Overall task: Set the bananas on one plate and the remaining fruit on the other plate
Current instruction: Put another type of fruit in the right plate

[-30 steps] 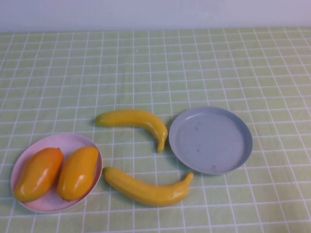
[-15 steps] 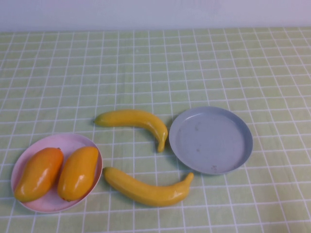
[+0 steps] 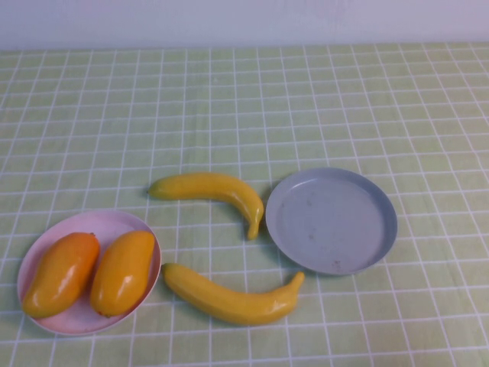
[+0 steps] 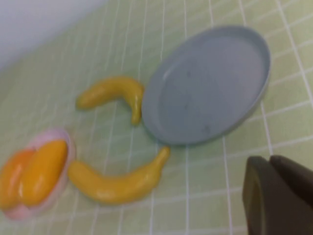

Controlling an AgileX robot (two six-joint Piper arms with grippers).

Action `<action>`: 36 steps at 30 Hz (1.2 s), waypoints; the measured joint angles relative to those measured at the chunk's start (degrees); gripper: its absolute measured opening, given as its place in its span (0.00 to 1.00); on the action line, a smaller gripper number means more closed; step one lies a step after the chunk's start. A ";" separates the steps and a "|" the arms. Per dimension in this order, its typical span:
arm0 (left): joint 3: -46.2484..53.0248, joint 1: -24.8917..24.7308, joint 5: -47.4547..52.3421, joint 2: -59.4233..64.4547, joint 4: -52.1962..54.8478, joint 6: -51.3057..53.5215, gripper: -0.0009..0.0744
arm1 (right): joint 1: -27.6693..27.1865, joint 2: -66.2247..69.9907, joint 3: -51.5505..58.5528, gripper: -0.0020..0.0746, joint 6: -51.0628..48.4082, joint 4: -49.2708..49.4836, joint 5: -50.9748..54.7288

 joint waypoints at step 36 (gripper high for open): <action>0.00 0.00 0.00 0.00 0.04 0.00 0.01 | 44.62 82.10 -62.66 0.58 -32.05 -41.00 17.07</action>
